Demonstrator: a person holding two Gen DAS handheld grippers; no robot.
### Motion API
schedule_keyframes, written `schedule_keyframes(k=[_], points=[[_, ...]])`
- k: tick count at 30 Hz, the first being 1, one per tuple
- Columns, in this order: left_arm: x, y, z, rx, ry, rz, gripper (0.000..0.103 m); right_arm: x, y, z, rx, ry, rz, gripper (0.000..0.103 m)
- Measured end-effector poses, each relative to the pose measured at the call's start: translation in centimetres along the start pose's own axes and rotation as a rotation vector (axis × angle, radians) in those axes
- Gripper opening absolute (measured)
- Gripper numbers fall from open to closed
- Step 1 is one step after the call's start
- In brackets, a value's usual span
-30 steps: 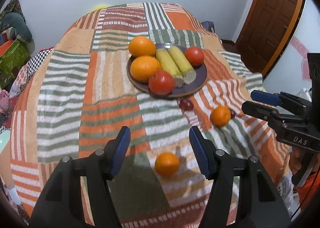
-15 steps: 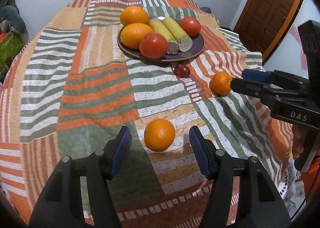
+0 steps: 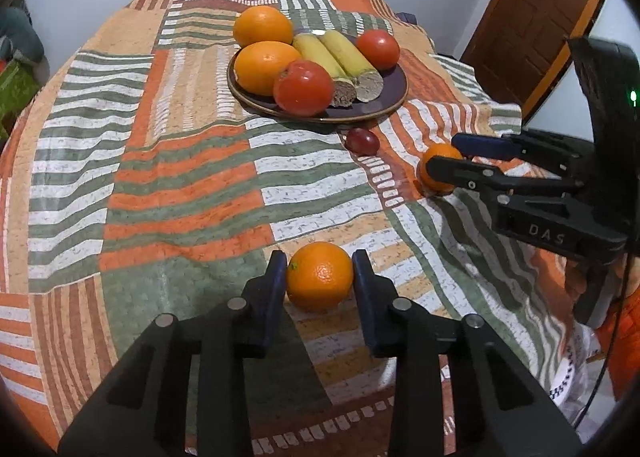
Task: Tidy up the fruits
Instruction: 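Grasp a mandarin with the right tool while the left tool grasps another mandarin, then lower both mandarins onto the plate beside the oranges and open both tools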
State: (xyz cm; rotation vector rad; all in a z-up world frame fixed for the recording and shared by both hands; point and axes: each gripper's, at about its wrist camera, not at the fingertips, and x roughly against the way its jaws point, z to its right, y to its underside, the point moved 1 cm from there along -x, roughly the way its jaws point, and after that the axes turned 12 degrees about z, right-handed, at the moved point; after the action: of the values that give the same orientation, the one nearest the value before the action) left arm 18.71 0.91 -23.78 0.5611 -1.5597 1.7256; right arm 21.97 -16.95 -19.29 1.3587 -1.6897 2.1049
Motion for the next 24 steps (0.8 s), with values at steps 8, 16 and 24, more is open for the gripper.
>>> schedule_keyframes(k=[8, 16, 24], points=[[1.7, -1.1, -0.1, -0.007, -0.013, 0.051, 0.033, -0.2, -0.6, 0.0, -0.031, -0.031, -0.002, 0.038], [2.4, -2.3, -0.5, 0.001, -0.025, 0.079, 0.033, -2.0, 0.2, 0.4, -0.017, 0.004, -0.057, 0.038], [2.3, -4.3, -0.6, -0.008, -0.036, 0.111, 0.033, 0.1, -1.0, 1.8, -0.079, -0.016, 0.020, 0.035]])
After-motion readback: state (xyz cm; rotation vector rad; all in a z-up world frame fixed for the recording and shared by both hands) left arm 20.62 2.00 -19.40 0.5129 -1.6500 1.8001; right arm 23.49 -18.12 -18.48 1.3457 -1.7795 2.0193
